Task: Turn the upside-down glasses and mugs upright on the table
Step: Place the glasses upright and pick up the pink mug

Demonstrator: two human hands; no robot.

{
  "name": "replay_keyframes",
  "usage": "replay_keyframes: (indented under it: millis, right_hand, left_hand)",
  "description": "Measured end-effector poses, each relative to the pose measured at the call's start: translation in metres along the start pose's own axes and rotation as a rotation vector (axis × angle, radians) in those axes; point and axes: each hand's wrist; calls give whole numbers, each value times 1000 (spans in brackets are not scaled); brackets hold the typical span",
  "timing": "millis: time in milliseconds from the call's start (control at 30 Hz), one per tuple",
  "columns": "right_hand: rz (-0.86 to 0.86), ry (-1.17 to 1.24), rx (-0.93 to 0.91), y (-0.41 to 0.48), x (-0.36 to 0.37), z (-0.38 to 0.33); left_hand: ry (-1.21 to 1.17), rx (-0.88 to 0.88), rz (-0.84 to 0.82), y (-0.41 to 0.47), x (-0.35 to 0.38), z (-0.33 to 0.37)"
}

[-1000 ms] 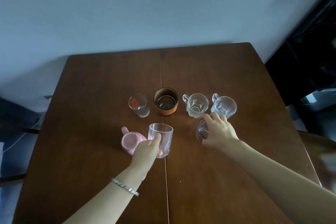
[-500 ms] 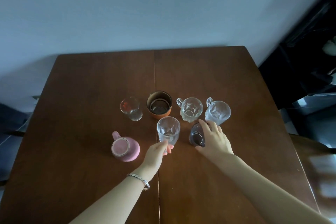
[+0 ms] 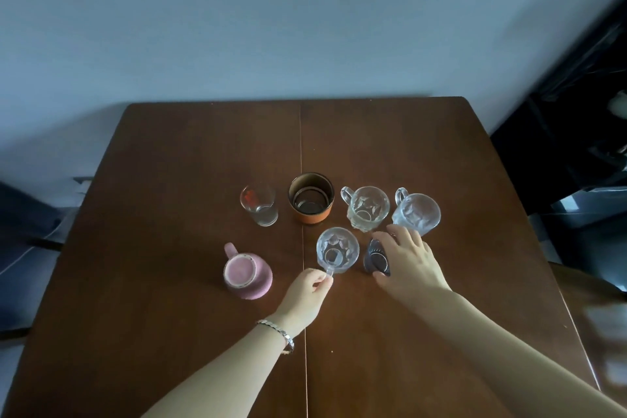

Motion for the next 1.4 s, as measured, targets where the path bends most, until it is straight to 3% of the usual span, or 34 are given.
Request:
replay_keyframes:
  millis: [67, 200, 267, 333, 433, 533, 633, 700, 800, 900, 1133, 1300, 1400]
  right_hand:
    - [11, 30, -68, -5, -3, -14]
    - [-173, 56, -130, -12, 0, -43]
    - [-286, 61, -140, -10, 9, -53]
    - [-345, 62, -137, -9, 18, -61]
    - [-367, 37, -123, -9, 27, -69]
    - [-384, 29, -104, -11, 32, -74]
    - [-351, 55, -114, -12, 31, -78]
    - [-291, 120, -160, -12, 30, -82]
    - [-211, 299, -291, -12, 30, -91]
    - [-186, 407, -409, -9, 32, -99]
    - [-121, 403, -494, 3, 28, -107]
    - [-106, 125, -303, 33, 19, -118]
    - [-150, -7, -245, 50, 20, -128]
  left_hand:
    - [48, 42, 90, -16, -7, 0]
    - [377, 324, 494, -49, -47, -21]
    - [500, 295, 621, -55, -71, -35]
    - [575, 136, 587, -57, -91, -39]
    - [706, -85, 358, -47, -103, -36]
    - [665, -186, 248, -33, -104, -29]
    - [496, -159, 276, -36, -107, -30]
    - [248, -83, 273, -50, -114, -31]
    - [-138, 46, 179, -81, -128, -24]
    - [-279, 152, 71, -100, -140, -18]
    - [-274, 103, -65, -93, -157, -30]
    - [133, -55, 150, -79, -168, -52]
    - [171, -109, 113, -75, -167, -56]
Point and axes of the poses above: each hand's wrist, its own y-axis towards the middle knuckle, its own x-axis out of the palm, z = x × y, and after that the axes turned 3 degrees about -z, right-handed
